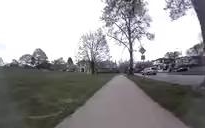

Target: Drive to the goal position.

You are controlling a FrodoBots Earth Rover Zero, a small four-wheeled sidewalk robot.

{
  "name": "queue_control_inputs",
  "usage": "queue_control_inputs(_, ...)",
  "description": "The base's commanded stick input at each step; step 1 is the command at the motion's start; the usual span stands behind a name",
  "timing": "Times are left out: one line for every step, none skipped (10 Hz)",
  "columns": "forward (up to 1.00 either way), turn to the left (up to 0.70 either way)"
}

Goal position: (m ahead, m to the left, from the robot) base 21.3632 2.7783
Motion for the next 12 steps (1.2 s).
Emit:
queue_control_inputs(1.0, 0.0)
queue_control_inputs(1.0, 0.0)
queue_control_inputs(1.0, 0.0)
queue_control_inputs(1.0, 0.0)
queue_control_inputs(1.0, 0.0)
queue_control_inputs(1.0, 0.0)
queue_control_inputs(1.0, 0.0)
queue_control_inputs(1.0, 0.0)
queue_control_inputs(1.0, 0.0)
queue_control_inputs(1.0, 0.0)
queue_control_inputs(1.0, 0.0)
queue_control_inputs(1.0, 0.0)
